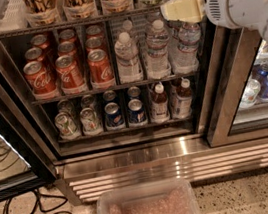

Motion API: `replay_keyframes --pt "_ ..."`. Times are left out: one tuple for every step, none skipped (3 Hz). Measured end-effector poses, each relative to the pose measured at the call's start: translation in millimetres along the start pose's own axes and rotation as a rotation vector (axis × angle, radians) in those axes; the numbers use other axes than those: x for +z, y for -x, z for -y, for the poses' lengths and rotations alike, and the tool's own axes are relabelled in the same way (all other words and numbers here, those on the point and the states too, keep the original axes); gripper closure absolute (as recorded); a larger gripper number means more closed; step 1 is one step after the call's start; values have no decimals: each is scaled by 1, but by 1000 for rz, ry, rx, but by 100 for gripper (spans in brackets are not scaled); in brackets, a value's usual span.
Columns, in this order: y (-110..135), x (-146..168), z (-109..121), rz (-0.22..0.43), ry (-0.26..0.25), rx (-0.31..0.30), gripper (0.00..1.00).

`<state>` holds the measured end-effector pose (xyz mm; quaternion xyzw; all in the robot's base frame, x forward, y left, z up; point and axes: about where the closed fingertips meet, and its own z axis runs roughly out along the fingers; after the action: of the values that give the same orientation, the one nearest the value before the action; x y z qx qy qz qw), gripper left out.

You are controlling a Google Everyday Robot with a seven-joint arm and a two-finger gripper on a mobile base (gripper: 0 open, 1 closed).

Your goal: Pick green can from top shelf of fridge

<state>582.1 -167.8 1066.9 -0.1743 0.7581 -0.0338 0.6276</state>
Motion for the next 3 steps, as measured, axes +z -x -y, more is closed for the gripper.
replay_keyframes --pt "0 0 0 0 0 0 30" --pt "4 3 -1 33 5 30 23" --pt "15 10 0 95 14 49 20"
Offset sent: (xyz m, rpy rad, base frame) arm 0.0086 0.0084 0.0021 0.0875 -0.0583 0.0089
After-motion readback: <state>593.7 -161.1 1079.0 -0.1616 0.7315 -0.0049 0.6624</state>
